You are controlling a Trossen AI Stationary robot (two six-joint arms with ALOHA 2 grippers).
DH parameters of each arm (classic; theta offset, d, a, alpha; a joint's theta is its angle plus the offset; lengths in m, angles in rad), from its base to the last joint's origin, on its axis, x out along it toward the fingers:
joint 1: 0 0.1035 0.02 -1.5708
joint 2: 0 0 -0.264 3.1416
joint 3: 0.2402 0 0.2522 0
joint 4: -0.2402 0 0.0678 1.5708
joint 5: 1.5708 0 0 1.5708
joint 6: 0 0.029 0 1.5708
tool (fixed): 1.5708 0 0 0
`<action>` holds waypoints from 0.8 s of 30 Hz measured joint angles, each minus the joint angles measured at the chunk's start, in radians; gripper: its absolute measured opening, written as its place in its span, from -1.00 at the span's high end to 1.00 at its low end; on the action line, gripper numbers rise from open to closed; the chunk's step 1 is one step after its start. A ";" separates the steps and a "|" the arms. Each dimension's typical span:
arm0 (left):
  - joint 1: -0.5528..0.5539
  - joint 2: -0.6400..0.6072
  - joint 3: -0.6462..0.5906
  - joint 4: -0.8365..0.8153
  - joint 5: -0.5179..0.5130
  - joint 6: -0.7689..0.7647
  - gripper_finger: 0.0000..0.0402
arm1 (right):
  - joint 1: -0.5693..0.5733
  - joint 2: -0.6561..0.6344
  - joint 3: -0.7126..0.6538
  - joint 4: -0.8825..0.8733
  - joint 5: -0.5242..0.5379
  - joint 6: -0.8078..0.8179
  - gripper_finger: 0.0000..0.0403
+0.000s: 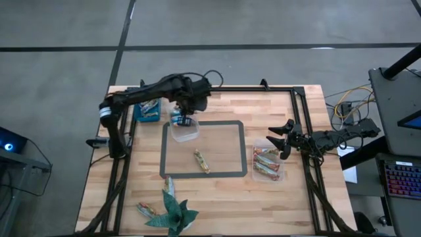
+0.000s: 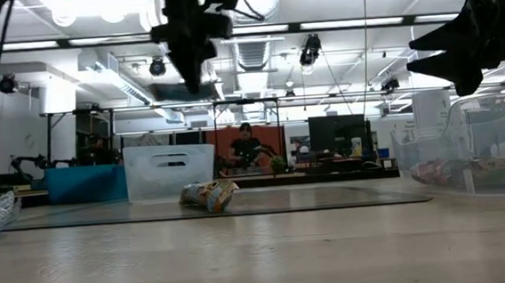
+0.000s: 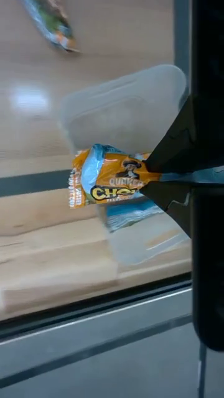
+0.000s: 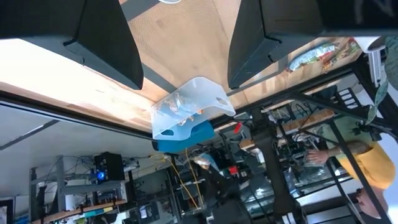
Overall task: Pick and place Granola Bars by type
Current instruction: Put the yellow granola bar into the left transparent bin
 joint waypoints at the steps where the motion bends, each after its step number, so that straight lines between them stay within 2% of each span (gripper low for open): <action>1: 0.001 -0.024 -0.044 0.016 -0.001 -0.001 1.00 | 0.000 0.000 0.000 0.000 0.000 0.000 -0.11; 5: 0.006 -0.092 -0.201 0.093 0.003 -0.017 1.00 | 0.000 0.000 0.000 0.000 0.000 0.000 -0.11; 13: 0.039 -0.150 -0.404 0.254 0.002 -0.137 1.00 | 0.000 0.000 0.000 0.000 0.000 0.000 -0.11; 24: 0.043 -0.152 -0.550 0.424 0.068 -0.234 1.00 | 0.000 0.000 0.000 0.000 0.000 0.000 -0.11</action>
